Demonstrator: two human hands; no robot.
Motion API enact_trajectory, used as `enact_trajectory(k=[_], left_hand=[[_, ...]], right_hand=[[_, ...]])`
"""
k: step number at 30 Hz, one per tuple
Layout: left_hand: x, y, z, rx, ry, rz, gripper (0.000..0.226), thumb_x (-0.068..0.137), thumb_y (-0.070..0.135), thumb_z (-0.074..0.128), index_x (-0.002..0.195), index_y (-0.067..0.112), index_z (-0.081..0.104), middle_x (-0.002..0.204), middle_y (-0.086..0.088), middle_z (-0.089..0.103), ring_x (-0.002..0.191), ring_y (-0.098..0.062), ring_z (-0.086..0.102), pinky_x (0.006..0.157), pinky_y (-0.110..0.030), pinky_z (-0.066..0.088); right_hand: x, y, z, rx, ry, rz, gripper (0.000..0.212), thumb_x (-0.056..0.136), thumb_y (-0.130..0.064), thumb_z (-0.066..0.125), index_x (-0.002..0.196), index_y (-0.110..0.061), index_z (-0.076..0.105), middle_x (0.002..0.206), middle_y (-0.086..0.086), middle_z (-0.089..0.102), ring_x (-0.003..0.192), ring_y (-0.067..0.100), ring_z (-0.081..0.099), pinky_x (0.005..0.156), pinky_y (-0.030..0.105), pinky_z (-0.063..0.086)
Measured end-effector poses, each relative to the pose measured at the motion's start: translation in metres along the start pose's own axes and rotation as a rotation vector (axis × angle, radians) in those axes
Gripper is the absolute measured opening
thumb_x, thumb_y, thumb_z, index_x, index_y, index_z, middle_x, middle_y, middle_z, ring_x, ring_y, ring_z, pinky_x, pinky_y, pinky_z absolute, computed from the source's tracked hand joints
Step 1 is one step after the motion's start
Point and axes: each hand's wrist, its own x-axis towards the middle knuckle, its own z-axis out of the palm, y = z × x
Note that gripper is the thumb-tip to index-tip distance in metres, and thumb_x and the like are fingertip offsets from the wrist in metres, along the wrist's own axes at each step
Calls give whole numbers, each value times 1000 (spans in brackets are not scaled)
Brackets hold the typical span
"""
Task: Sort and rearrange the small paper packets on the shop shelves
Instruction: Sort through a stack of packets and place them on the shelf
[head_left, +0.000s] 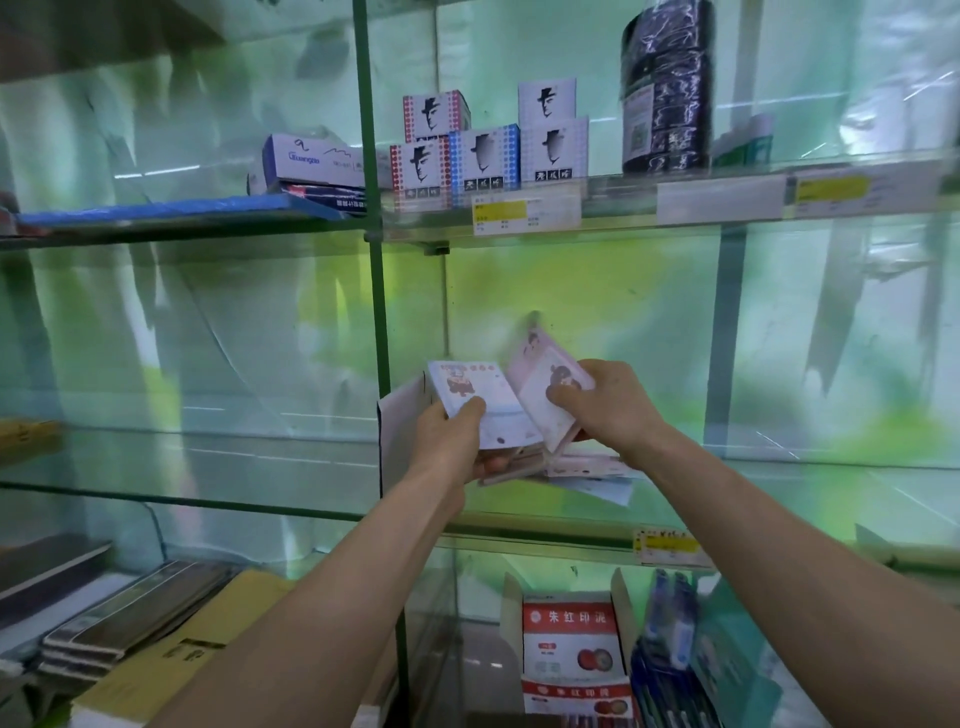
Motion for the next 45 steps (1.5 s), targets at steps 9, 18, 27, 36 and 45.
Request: enact_trajectory(k=[9,18,27,36,45], left_hand=[[-16,-20,29,65,-21,115,36,93,11,53,128,11,50,103,-9,65,71,-19,63,49,-25,52],[-74,-29,83,155,-216,207,24,95,10,48,116,22,50,84,6,57,73,-20,58,65,-35,54],[-174,-39,159,227,-492,253,26,90,10,49,112,24,55,94,1,63,89,-27,63,79,-44,54],[-280,-68,219,558,-820,344,14,84,6,49,74,14,54,71,-6,55,67,-28,51,59,-34,40],[-395,-116,273,1205,-1006,748,14,90,19,52,83,9,60,82,-11,61,79,-33,63,60,-33,43]], right_hand=[[-45,-2,-30,-323,140,-57,20,87,-17,52,69,-7,47,63,9,49,64,31,56,56,34,43],[-100,1,-96,-435,210,37,22,89,-20,50,75,-4,53,82,23,63,78,39,64,75,50,55],[-187,8,-201,-546,285,197,23,86,-19,53,67,-7,51,71,15,63,73,35,67,70,46,58],[-308,29,-290,-711,216,487,17,87,-19,52,78,-6,59,68,10,61,61,27,64,53,32,55],[-436,67,-343,-946,160,792,17,93,-24,47,91,-9,54,71,6,46,75,26,49,65,31,40]])
